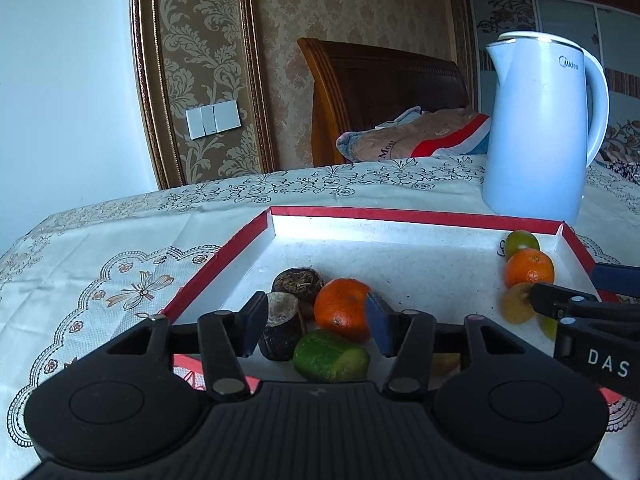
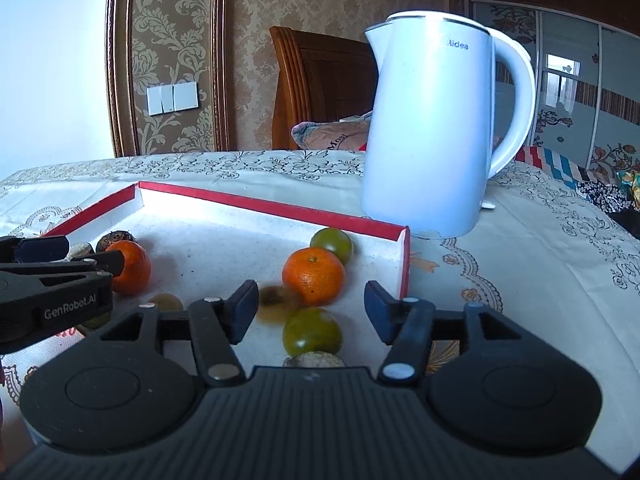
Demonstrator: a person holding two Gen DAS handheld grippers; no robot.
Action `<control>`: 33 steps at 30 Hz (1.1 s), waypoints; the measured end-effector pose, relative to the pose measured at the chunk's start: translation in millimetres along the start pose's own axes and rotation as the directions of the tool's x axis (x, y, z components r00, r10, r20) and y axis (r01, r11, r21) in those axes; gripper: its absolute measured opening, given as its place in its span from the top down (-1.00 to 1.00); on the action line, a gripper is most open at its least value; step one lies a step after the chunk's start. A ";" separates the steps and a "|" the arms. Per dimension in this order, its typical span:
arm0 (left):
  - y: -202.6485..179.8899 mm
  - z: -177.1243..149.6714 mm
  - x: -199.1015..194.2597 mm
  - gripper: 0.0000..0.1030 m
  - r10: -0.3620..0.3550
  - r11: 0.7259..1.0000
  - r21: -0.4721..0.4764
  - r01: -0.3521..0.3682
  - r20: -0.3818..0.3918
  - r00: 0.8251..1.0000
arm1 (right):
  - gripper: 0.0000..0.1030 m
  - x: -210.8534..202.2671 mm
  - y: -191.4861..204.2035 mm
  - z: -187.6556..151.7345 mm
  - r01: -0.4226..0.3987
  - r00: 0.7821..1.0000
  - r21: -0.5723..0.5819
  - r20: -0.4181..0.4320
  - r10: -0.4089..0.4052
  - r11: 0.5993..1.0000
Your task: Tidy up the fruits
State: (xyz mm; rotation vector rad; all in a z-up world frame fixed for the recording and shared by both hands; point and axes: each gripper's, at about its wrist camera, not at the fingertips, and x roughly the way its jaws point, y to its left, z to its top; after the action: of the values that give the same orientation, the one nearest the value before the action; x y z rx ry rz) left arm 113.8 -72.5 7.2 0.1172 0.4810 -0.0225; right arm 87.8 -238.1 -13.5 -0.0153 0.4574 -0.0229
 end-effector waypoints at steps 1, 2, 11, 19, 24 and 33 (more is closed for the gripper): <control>0.6 -0.2 -1.6 -0.15 0.001 1.000 -0.002 -0.001 0.005 1.000 | -0.25 -2.0 -0.8 -0.7 0.001 1.000 0.004 0.005 -0.001 1.000; 0.6 -0.7 -3.1 -0.16 0.004 1.000 0.000 -0.004 0.012 1.000 | -0.40 -3.3 -1.4 -1.2 0.005 1.000 0.008 0.009 -0.005 1.000; -2.8 -5.2 -9.1 -0.16 -0.001 1.000 0.030 0.001 0.024 1.000 | -0.53 -7.8 -3.4 -5.5 0.017 1.000 0.011 0.003 -0.017 1.000; 0.4 -11.1 -22.3 -0.16 -0.022 1.000 0.019 0.022 0.032 0.999 | -0.67 -20.8 -3.5 -11.9 0.008 1.000 0.019 0.014 -0.009 1.000; -0.1 -15.3 -31.1 -0.16 -0.018 0.999 0.032 0.016 0.047 0.999 | -0.78 -36.1 -2.2 -18.2 -0.008 0.999 0.026 0.033 0.007 1.000; 2.5 -25.0 -48.5 -0.28 -0.027 0.999 0.022 0.026 0.049 0.998 | -0.88 -50.6 -4.1 -25.5 -0.020 0.999 0.044 0.040 0.018 0.999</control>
State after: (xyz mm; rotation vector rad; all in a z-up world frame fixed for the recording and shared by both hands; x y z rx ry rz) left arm 59.5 -67.3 7.9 0.1304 0.4333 -0.0567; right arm 31.1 -241.1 -13.9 0.0320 0.4171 -0.0141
